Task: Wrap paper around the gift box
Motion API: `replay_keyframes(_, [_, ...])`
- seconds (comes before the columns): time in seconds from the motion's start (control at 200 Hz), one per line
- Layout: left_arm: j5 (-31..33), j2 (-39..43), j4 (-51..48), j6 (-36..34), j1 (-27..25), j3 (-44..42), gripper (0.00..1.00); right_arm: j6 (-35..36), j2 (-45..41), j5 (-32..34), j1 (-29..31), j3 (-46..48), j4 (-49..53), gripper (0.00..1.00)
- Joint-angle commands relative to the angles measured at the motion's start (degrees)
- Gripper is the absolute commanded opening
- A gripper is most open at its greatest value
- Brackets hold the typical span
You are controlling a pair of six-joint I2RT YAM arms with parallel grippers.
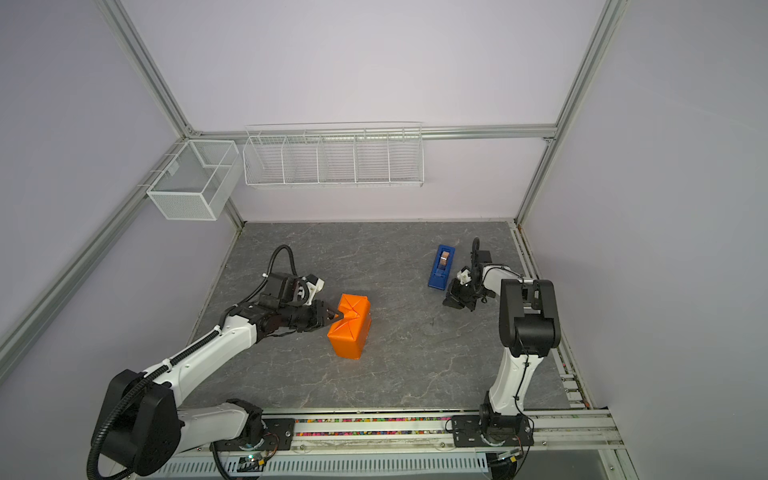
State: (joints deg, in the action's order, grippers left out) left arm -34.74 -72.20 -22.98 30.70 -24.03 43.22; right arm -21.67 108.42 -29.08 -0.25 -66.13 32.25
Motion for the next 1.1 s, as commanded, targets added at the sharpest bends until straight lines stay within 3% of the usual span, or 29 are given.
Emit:
replay_keyframes(0.0, [2.1,-1.7,-8.3,-1.7,-1.1,-2.5,0.36,3.2,-5.9,-5.6,1.7,0.1,-1.2,0.07])
replay_keyframes(0.155, [1.8,-2.2,-7.9,-1.9,-1.1,-2.2,0.36,5.6,-11.4,-14.1,6.1,-0.8,0.4,0.07])
replay_keyframes(0.34, [1.4,-2.6,-8.0,-2.7,-1.4,-1.7,0.36,10.5,-13.9,-22.1,15.3,-4.5,6.6,0.07])
replay_keyframes(0.475, [0.9,-3.6,-8.2,-3.8,-1.5,-1.3,0.36,14.2,-12.4,-23.6,22.9,-9.1,12.2,0.07])
replay_keyframes(0.695, [0.2,-4.5,-8.3,-4.9,-1.9,-0.9,0.36,10.3,-6.6,-25.8,33.0,-17.0,14.9,0.07])
replay_keyframes(0.955, [1.2,-4.3,-9.2,-5.3,-1.9,-1.0,0.36,8.7,1.8,-30.9,37.7,-23.4,18.5,0.07])
replay_keyframes(1.1, [1.3,-4.0,-9.0,-5.2,-1.9,-1.2,0.36,8.3,4.1,-30.2,37.8,-25.2,20.2,0.07])
